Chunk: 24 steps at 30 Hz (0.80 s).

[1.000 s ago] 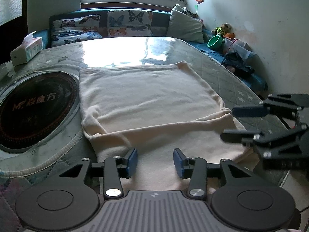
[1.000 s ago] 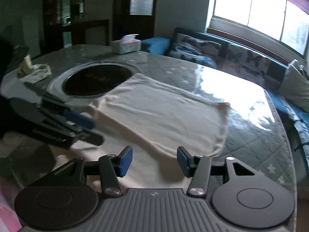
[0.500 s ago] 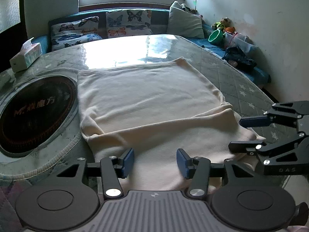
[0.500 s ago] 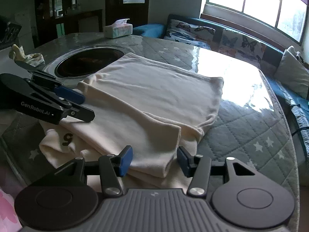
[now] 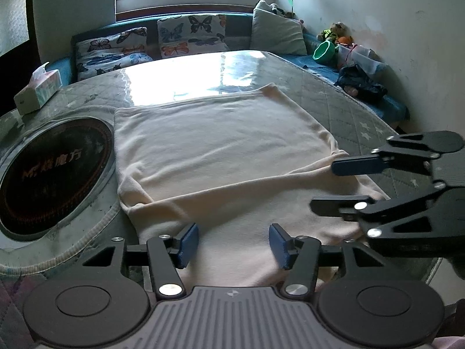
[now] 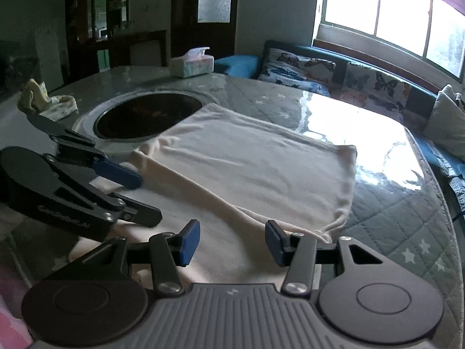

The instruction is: Fold clothes

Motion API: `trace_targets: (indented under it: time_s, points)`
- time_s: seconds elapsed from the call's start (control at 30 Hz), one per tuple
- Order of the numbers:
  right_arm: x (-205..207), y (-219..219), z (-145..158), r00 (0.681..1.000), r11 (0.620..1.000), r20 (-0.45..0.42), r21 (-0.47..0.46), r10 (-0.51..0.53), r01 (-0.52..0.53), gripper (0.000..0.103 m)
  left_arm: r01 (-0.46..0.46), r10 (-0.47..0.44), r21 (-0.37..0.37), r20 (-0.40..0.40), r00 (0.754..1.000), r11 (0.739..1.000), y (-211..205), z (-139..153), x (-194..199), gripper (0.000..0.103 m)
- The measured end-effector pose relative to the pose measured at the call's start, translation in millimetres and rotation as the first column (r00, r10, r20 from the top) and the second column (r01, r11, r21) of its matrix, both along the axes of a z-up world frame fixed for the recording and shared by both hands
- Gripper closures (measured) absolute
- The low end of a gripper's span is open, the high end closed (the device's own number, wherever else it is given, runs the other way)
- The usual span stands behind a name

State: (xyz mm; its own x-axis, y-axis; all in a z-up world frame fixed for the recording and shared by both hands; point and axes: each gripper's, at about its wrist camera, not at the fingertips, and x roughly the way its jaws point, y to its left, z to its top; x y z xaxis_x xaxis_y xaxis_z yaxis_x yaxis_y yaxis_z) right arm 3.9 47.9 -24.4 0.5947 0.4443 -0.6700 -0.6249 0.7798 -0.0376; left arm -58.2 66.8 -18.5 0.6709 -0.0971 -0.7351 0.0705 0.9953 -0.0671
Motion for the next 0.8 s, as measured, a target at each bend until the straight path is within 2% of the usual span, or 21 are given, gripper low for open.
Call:
trace_targets:
  time_s: [0.13, 0.37, 0.57, 0.8]
  points:
    - [5, -1, -9, 1.0, 1.0, -0.02, -0.007, -0.001, 0.001, 0.054, 0.004, -0.004, -0.003, 0.001, 1.0, 1.0, 2, 0, 1, 0.045]
    - [-8, -5, 3, 1.0, 1.0, -0.005, 0.001, 0.03, -0.03, 0.055, 0.005, -0.005, -0.005, 0.005, 1.0, 1.0, 2, 1, 0, 0.044]
    - [-12, -10, -7, 0.998, 0.999, -0.046, -0.002, 0.032, -0.032, 0.056, 0.003, -0.003, 0.007, 0.009, 1.0, 1.0, 4, 3, -6, 0.044]
    - [-7, -13, 10, 0.999, 0.999, -0.024, 0.04, 0.032, -0.031, 0.057, -0.016, 0.015, 0.017, 0.031, 0.999, 1.0, 13, 11, -14, 0.045]
